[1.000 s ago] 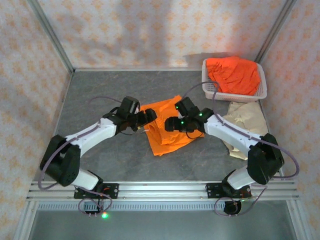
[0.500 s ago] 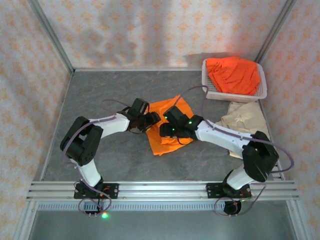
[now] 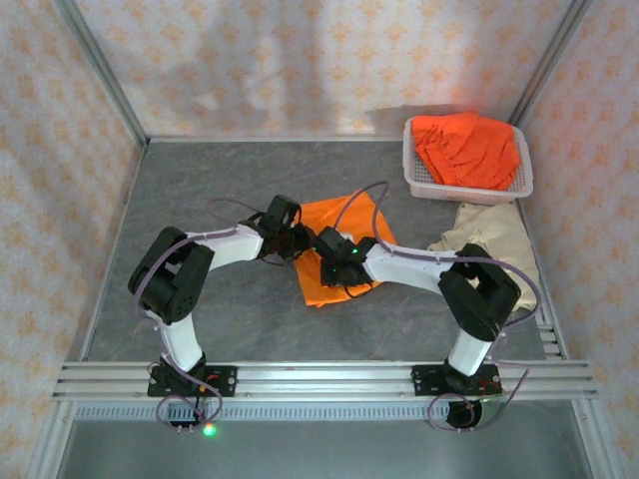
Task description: Fold and stack the shorts
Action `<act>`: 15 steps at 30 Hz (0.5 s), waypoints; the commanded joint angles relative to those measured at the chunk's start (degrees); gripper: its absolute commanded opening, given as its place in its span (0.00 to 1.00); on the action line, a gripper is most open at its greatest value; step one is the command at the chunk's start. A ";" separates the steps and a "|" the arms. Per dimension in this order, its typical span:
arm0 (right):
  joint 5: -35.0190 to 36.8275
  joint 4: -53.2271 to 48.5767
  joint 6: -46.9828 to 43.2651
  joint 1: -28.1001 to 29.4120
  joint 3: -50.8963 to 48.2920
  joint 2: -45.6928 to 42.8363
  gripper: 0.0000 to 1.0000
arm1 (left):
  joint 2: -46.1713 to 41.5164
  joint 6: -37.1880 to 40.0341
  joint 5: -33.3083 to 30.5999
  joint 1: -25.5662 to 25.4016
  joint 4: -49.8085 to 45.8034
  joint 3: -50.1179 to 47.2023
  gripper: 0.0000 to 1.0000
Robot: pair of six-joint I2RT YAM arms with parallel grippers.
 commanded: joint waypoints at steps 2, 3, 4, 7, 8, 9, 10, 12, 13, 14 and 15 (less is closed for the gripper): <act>4.50 -2.54 0.11 0.82 1.71 1.24 0.17 | 1.75 1.04 -1.56 -0.30 -0.98 1.30 0.16; 4.54 -2.65 0.09 0.91 1.72 1.28 0.09 | 1.86 1.20 -1.81 -0.32 -1.17 1.44 0.13; 4.33 -2.72 0.20 0.92 1.63 1.31 0.04 | 1.92 1.26 -1.97 -0.32 -1.26 1.64 0.10; 3.60 -2.65 0.15 0.96 1.45 1.08 0.00 | 1.81 1.60 -2.17 -0.34 -2.21 2.70 0.00; 3.15 -2.65 0.14 0.92 1.46 0.93 0.00 | 1.63 1.78 -2.12 -0.32 -2.65 3.24 0.00; 2.81 -2.65 0.12 0.92 1.46 0.39 0.00 | 1.16 2.20 -2.21 -0.31 -3.45 3.92 0.00; 2.39 -2.65 0.11 0.92 1.54 -0.32 0.00 | 0.66 2.67 -2.33 -0.29 -4.45 4.71 0.00; 1.83 -2.64 -0.32 0.92 1.63 -2.35 0.00 | -0.59 4.04 -2.84 -0.41 -6.95 6.51 0.00; 1.49 -2.57 -0.60 0.92 1.63 -3.81 0.00 | -1.44 4.88 -3.09 -0.54 -8.65 7.58 0.00; 1.30 -2.49 -0.90 0.92 1.69 -5.07 0.00 | -2.10 5.64 -3.47 -0.61 -9.97 8.54 0.00; 1.11 -2.40 -1.22 0.92 1.71 -6.80 0.00 | -3.07 6.65 -3.78 -0.57 -11.50 9.58 0.00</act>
